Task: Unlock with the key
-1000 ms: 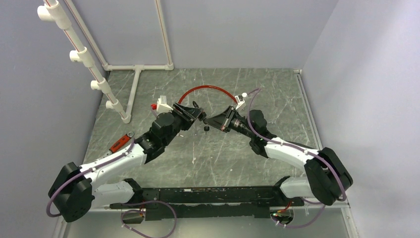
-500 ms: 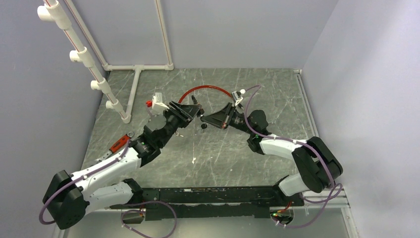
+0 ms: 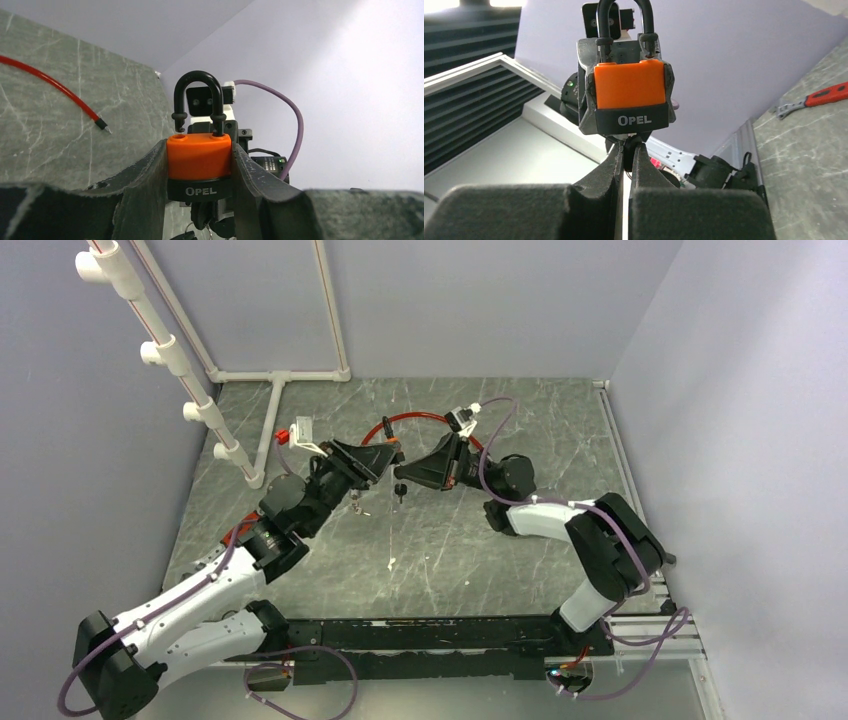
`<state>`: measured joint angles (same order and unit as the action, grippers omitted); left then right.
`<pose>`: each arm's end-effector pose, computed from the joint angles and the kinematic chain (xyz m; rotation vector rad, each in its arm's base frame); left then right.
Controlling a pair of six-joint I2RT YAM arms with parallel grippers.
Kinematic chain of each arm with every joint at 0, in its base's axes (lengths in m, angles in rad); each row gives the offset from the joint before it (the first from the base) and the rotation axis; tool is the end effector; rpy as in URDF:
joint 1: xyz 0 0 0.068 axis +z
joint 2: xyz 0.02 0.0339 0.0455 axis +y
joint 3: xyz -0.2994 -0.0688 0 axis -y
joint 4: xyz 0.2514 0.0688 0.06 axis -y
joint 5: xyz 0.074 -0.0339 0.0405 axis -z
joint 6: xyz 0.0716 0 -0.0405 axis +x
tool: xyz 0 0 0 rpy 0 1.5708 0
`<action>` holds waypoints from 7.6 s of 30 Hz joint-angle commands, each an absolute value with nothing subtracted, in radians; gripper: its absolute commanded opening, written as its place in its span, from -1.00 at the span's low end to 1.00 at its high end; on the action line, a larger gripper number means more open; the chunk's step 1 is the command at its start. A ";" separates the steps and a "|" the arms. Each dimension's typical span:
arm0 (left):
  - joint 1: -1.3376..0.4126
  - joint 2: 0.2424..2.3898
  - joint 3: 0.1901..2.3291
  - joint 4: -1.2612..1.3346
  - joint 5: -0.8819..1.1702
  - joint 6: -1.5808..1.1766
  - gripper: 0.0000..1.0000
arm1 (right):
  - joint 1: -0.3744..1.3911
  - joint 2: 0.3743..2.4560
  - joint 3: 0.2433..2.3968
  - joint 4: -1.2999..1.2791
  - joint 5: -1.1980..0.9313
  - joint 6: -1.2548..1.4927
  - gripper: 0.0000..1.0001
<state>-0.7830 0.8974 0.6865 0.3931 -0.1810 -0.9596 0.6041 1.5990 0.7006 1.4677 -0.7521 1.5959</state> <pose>0.1747 -0.1557 0.3798 -0.2984 1.4962 -1.3053 0.2507 0.2324 0.3215 -0.1968 1.5158 2.2406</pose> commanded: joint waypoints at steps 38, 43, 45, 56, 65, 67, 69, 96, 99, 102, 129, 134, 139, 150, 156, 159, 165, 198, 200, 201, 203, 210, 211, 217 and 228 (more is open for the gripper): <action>-0.866 0.891 0.835 -0.034 -0.152 -0.961 -1.00 | 0.852 1.140 0.897 0.239 -0.155 0.574 0.34; -0.866 0.892 0.829 -0.016 -0.150 -0.966 -1.00 | 0.865 1.134 0.863 0.263 -0.015 0.624 0.16; -0.867 0.898 0.833 -0.026 -0.155 -0.969 -1.00 | 0.867 1.142 0.855 0.287 0.019 0.650 0.11; -0.867 0.917 0.813 -0.008 -0.157 -1.000 -1.00 | 0.932 1.160 0.835 0.399 0.115 0.663 0.06; -0.866 0.905 0.785 0.032 -0.148 -1.023 -1.00 | 1.038 1.170 0.834 0.434 0.288 0.589 0.01; -0.866 0.901 0.784 0.029 -0.149 -1.024 -1.00 | 1.058 1.175 0.836 0.440 0.332 0.575 -0.01; -0.866 0.900 0.788 0.019 -0.151 -1.028 -1.00 | 1.073 1.181 0.840 0.443 0.369 0.563 -0.05; -0.866 0.862 0.781 0.003 -0.116 -0.956 0.87 | 1.098 1.149 0.808 0.373 0.420 0.492 -1.00; -0.866 0.838 0.791 -0.051 -0.136 -0.940 0.99 | 1.098 1.126 0.776 0.358 0.397 0.488 -1.00; -0.866 0.812 0.797 -0.078 -0.154 -0.930 0.99 | 1.098 1.107 0.762 0.325 0.342 0.486 -1.00; -0.866 0.877 0.829 -0.139 -0.205 -0.973 -0.13 | 1.126 1.022 0.703 0.299 0.044 0.333 -1.00; -0.866 0.855 0.792 -0.067 -0.160 -0.956 -0.57 | 1.126 1.029 0.707 0.306 0.050 0.332 -1.00; -0.866 0.823 0.740 0.071 -0.086 -0.903 -0.84 | 1.126 1.038 0.705 0.326 0.014 0.353 -1.00; -0.866 0.694 0.592 0.298 0.032 -0.771 -1.00 | 1.123 0.950 0.700 0.345 -0.074 0.416 -1.00; -0.866 0.685 0.595 0.358 0.209 -0.694 -1.00 | 1.121 0.934 0.746 0.324 -0.207 0.431 -1.00; -0.866 0.702 0.597 0.421 0.326 -0.659 -1.00 | 1.119 0.941 0.770 0.318 -0.307 0.437 -1.00; -0.866 0.727 0.591 0.489 0.446 -0.642 -1.00 | 1.107 0.932 0.790 0.328 -0.482 0.452 -1.00; -0.866 0.482 0.962 -0.646 -0.257 -0.516 0.99 | 0.781 1.125 0.762 0.145 -0.350 0.634 -1.00; -0.867 0.456 0.979 -0.727 -0.327 -0.540 0.99 | 0.735 1.204 0.798 0.140 -0.367 0.661 -1.00; -0.867 0.450 0.991 -0.775 -0.363 -0.557 0.99 | 0.711 1.252 0.821 0.130 -0.381 0.675 -1.00; -0.867 0.453 1.025 -0.885 -0.430 -0.598 0.99 | 0.655 1.363 0.871 0.116 -0.413 0.710 -1.00; -0.867 0.393 1.033 -1.012 -0.476 -0.637 0.99 | 0.507 1.740 1.032 0.165 -0.602 0.797 -1.00; -0.868 0.380 1.027 -1.005 -0.476 -0.635 0.99 | 0.498 1.781 1.054 0.160 -0.612 0.799 -1.00; -0.869 0.356 1.023 -1.002 -0.482 -0.631 0.98 | 0.467 1.919 1.121 0.184 -0.661 0.848 -1.00; -0.868 0.365 1.024 -1.004 -0.474 -0.630 0.97 | 0.453 2.006 1.148 0.272 -0.758 0.920 0.08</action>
<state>-0.8680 0.3576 1.0164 -1.0130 -0.4534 -0.6186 0.4641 2.0190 1.1095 0.1822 -0.6956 0.8879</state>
